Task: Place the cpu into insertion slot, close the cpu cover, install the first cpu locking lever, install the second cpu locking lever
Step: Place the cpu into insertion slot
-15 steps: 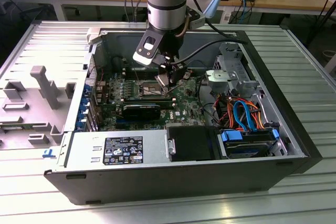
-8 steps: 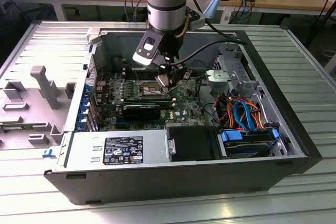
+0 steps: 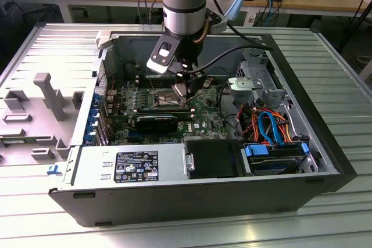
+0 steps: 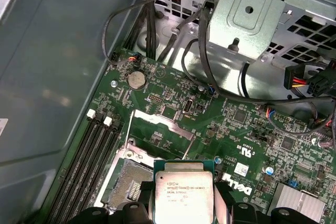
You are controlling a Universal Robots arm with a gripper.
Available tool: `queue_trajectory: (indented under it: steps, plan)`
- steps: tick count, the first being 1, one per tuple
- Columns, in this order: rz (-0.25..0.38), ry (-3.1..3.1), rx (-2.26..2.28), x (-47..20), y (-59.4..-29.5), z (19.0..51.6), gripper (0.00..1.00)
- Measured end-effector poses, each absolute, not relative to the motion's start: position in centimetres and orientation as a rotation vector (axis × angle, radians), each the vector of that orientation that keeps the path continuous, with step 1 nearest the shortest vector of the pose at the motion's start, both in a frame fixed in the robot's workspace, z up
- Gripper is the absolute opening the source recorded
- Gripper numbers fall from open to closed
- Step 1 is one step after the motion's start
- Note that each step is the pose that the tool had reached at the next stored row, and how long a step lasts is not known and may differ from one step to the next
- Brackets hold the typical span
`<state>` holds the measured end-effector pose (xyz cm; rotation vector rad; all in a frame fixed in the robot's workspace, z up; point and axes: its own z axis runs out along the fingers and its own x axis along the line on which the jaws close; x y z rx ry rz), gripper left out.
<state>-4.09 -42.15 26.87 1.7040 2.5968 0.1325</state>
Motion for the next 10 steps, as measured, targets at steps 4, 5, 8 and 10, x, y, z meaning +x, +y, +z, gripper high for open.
queue_trajectory:
  steps: [4, 5, 8, 10]
  plan:
    - [0.132, 2.593, 1.709, -4.09, -42.15, 26.77, 0.54]
    - [0.132, 2.592, 1.710, -4.09, -42.15, 26.75, 0.54]
    - [0.132, 2.591, 1.712, -4.09, -42.15, 26.71, 0.54]
    - [0.132, 2.590, 1.714, -4.09, -42.15, 26.68, 0.54]
